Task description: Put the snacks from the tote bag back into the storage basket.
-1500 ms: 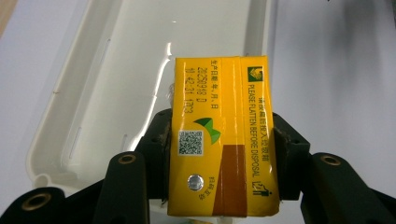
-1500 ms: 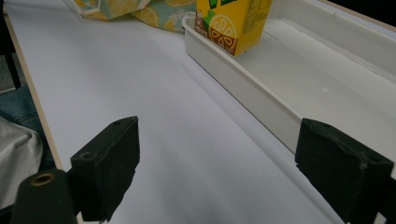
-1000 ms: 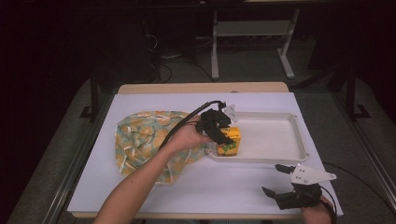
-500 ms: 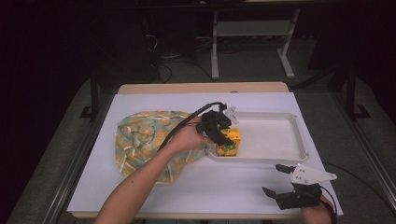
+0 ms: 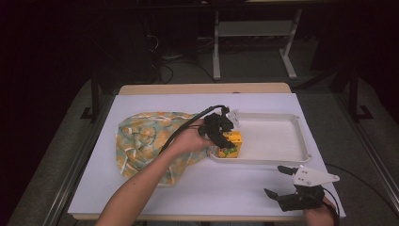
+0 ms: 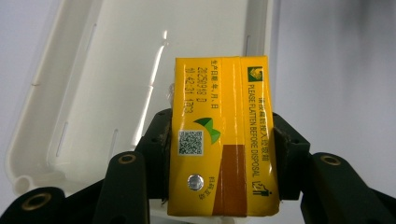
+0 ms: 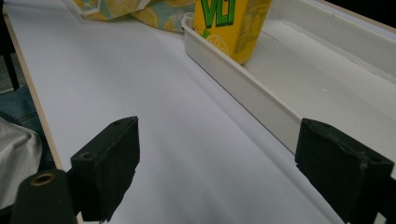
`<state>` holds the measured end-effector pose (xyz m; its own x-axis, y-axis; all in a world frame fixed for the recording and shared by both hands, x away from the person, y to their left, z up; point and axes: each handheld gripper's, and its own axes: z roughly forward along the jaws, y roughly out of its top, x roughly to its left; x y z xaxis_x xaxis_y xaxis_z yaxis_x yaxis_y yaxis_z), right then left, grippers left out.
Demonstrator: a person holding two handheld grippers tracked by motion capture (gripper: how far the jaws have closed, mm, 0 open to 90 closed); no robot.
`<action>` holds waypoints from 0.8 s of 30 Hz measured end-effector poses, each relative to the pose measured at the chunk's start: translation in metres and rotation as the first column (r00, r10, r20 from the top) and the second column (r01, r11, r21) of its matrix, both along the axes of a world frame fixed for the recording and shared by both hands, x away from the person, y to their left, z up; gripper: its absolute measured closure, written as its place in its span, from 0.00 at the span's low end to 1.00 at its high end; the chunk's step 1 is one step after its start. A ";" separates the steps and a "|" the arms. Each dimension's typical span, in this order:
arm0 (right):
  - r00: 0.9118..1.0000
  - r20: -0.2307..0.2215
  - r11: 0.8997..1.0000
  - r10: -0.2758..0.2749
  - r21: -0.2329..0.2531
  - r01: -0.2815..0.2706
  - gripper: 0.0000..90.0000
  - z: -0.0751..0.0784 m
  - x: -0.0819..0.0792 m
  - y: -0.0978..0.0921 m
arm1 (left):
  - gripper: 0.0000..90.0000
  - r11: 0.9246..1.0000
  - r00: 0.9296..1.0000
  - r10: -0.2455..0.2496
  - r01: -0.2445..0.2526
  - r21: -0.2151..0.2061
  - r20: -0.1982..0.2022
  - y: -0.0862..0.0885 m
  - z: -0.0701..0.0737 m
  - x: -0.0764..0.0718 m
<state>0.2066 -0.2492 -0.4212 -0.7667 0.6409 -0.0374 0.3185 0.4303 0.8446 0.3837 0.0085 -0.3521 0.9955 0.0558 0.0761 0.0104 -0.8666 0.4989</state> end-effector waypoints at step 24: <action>1.000 -0.008 1.000 0.002 -0.002 -0.002 0.15 0.000 0.000 0.001 | 0.56 1.000 1.000 -0.019 0.019 -0.018 0.006 0.006 -0.004 -0.001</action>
